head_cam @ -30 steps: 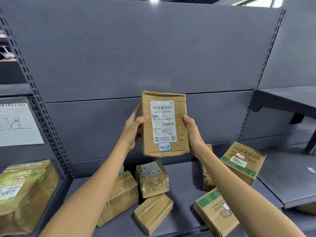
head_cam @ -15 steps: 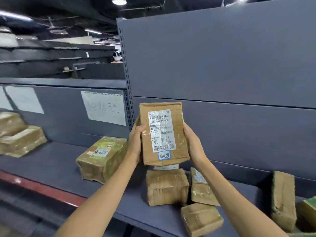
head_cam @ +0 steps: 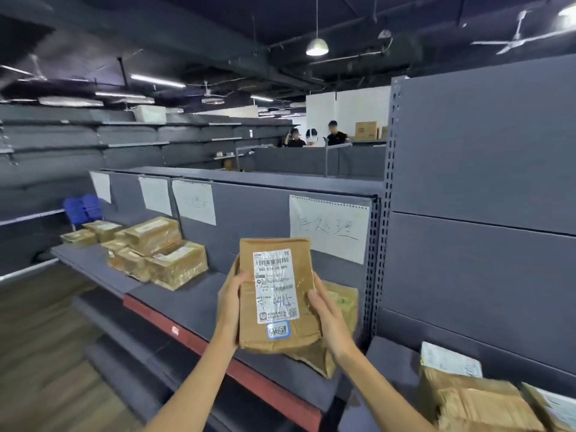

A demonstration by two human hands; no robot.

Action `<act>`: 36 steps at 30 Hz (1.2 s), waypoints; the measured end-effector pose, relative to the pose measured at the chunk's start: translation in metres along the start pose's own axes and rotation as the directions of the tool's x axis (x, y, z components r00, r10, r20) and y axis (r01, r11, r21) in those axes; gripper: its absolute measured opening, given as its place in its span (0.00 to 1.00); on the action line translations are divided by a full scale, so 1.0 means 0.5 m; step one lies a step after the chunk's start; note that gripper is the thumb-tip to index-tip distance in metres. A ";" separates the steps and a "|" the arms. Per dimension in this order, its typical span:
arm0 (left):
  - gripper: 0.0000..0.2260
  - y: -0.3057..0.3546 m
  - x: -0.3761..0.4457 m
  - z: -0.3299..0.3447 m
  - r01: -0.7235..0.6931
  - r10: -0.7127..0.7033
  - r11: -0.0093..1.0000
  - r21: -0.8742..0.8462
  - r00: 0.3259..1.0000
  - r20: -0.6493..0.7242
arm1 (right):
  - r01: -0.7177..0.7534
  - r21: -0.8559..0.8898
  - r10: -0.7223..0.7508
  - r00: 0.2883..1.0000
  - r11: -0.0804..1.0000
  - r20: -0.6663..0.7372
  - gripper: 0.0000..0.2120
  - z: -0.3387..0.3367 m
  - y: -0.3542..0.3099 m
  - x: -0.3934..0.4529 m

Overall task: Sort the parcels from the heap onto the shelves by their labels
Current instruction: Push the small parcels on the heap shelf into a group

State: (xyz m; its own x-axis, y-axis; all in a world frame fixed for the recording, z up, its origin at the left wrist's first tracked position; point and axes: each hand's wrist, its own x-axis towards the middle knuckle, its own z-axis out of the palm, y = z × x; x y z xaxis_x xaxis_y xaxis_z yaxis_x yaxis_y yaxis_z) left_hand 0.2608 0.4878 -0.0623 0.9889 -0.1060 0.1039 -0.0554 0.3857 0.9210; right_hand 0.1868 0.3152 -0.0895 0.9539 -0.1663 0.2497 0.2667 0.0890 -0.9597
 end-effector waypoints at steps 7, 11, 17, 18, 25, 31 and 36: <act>0.24 0.044 0.108 -0.254 0.032 -0.033 0.999 -0.016 0.996 -0.083 | -0.033 -0.009 0.033 0.996 0.999 0.081 0.26 0.234 0.057 0.087; 0.27 0.044 0.188 -0.320 0.036 -0.036 0.999 -0.010 0.997 -0.063 | -0.047 -0.045 0.051 0.995 0.998 0.087 0.26 0.294 0.088 0.149; 0.16 0.015 0.327 -0.310 0.001 0.000 1.000 0.025 1.000 -0.021 | -0.062 -0.048 0.062 0.998 0.997 -0.005 0.26 0.289 0.130 0.255; 0.17 0.008 0.345 -0.302 0.013 -0.013 0.999 0.031 1.000 0.003 | -0.060 -0.035 0.059 0.998 0.998 -0.033 0.26 0.282 0.139 0.272; 0.26 -0.056 0.486 -0.238 0.104 -0.107 0.994 0.025 0.980 0.167 | -0.070 0.019 0.073 0.982 0.997 -0.177 0.28 0.219 0.183 0.367; 0.30 -0.083 0.555 -0.206 0.181 -0.188 0.982 0.051 0.943 0.275 | -0.100 0.035 0.106 0.944 0.994 -0.312 0.19 0.197 0.211 0.402; 0.28 -0.097 0.594 -0.178 0.153 -0.162 0.987 0.052 0.926 0.342 | -0.123 -0.004 0.110 0.896 0.992 -0.431 0.18 0.191 0.210 0.416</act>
State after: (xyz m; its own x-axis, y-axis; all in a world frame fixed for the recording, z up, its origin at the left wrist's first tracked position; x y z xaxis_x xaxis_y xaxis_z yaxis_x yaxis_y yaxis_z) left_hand 0.5692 0.5193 -0.1095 0.8774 -0.4738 0.0758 0.0896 0.3169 0.9442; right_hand 0.4263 0.3837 -0.1262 0.8243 -0.5627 0.0626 0.1465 0.1051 -0.9836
